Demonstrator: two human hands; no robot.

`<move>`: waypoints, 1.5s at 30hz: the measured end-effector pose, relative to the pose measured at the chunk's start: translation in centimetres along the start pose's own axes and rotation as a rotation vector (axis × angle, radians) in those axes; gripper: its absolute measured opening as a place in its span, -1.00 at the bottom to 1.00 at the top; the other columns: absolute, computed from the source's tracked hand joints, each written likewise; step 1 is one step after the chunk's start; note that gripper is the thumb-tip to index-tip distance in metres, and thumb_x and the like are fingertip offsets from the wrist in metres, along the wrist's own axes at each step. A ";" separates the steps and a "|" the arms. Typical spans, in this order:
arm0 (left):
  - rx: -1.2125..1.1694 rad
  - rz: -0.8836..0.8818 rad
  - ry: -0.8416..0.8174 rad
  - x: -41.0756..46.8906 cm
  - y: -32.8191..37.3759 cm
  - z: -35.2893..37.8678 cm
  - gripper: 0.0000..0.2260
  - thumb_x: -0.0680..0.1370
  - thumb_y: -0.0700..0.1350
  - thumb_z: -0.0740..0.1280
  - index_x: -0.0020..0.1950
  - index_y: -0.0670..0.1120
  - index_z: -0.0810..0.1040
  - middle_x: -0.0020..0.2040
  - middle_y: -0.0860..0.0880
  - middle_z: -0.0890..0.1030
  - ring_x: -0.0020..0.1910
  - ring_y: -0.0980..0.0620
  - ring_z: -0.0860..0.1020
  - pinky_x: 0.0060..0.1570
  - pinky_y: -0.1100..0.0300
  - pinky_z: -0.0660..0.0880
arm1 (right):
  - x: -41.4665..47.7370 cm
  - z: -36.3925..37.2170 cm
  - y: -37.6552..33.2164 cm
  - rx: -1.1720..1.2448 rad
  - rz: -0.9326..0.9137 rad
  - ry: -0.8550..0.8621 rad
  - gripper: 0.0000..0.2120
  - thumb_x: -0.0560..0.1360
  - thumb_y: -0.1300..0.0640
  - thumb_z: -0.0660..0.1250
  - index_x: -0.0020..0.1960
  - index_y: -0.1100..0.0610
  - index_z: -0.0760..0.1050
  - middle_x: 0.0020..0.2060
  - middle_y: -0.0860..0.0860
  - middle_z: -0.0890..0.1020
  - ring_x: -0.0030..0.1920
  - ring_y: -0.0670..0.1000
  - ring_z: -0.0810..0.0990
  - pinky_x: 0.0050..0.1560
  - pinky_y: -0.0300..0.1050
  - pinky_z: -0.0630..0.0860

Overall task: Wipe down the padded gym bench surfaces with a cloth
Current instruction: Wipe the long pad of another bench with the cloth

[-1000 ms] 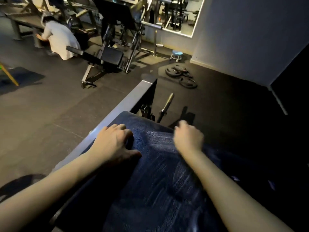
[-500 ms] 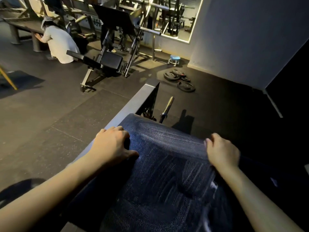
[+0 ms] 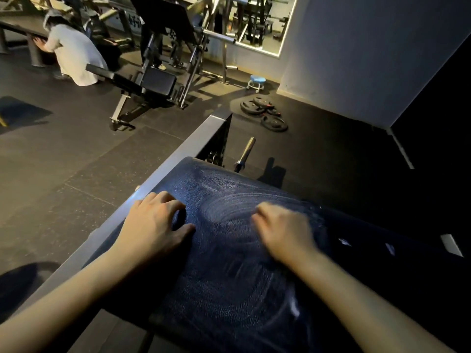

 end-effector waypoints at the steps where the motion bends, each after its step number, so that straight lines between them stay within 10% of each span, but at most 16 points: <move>1: 0.017 -0.001 0.003 -0.1 0.7 0.1 -0.75 0.37 0.30 0.27 -0.29 0.15 0.40 -0.15 0.12 0.46 -0.09 -0.03 0.46 -0.08 0.07 0.35 | 0.7 -0.2 4.2 -0.066 0.128 -0.009 -0.77 0.65 -0.11 0.21 0.12 0.01 0.52 -0.03 0.05 0.69 -0.03 0.17 0.68 -0.15 -0.02 0.49; 7: -0.002 -0.039 0.010 -1.9 5.2 1.0 -0.52 0.35 0.36 0.25 -0.03 0.04 0.69 -0.05 0.03 0.60 -0.04 -0.08 0.55 -0.02 0.01 0.50 | 4.3 0.0 10.6 -0.108 0.298 -0.014 -0.77 0.66 -0.04 0.22 0.20 0.08 0.48 0.07 0.15 0.65 0.06 0.21 0.64 -0.08 -0.01 0.47; 15: 0.043 -0.226 0.114 -7.3 9.8 1.4 -0.46 0.32 0.39 0.23 -0.02 0.04 0.72 -0.10 0.03 0.61 -0.08 -0.12 0.58 -0.04 -0.04 0.53 | -11.8 -2.0 0.2 0.240 -0.465 -0.065 -0.80 0.58 -0.11 0.18 -0.05 -0.01 0.48 -0.20 -0.04 0.60 -0.19 0.07 0.62 -0.30 -0.02 0.53; 22: 0.084 -0.371 0.176 -12.7 16.7 2.8 -0.52 0.35 0.37 0.24 -0.06 0.05 0.69 -0.09 0.05 0.55 -0.07 -0.06 0.50 -0.02 0.00 0.46 | -0.4 -1.9 16.0 0.032 0.057 -0.020 -0.77 0.67 0.01 0.19 0.21 0.12 0.47 0.11 0.20 0.63 0.11 0.25 0.61 0.01 0.06 0.48; 30: 0.128 -0.448 0.283 -17.2 19.9 3.3 -0.57 0.41 0.30 0.23 -0.03 0.03 0.69 -0.03 0.01 0.59 -0.01 -0.13 0.55 0.00 -0.06 0.50 | -16.8 -3.3 5.0 0.307 -0.605 -0.069 -0.77 0.59 -0.09 0.16 -0.02 0.03 0.48 -0.17 0.03 0.63 -0.14 0.19 0.64 -0.25 0.02 0.50; 39: 0.211 -0.447 0.153 -16.5 22.0 4.5 -0.38 0.27 0.59 0.20 -0.03 0.11 0.58 -0.04 0.08 0.53 0.02 -0.05 0.53 0.03 -0.01 0.45 | -3.2 -2.4 18.1 0.042 -0.023 -0.003 -0.80 0.67 0.03 0.18 0.13 0.14 0.47 0.05 0.21 0.65 0.06 0.24 0.63 -0.10 -0.02 0.35; 45: 0.200 -0.496 0.107 -16.1 22.2 3.8 -0.25 0.18 0.64 0.12 0.01 0.09 0.59 -0.02 0.08 0.54 0.07 -0.04 0.52 0.08 0.01 0.42 | -18.2 -4.6 7.4 0.260 -0.568 -0.045 -0.84 0.60 -0.04 0.22 -0.05 0.03 0.46 -0.20 0.05 0.63 -0.18 0.19 0.64 -0.28 -0.01 0.45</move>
Point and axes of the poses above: each hand's wrist, its own x-axis towards the middle knuckle, its own z-axis out of the palm, y = z × x, the point moved 6 cm from there along x, towards the middle knuckle
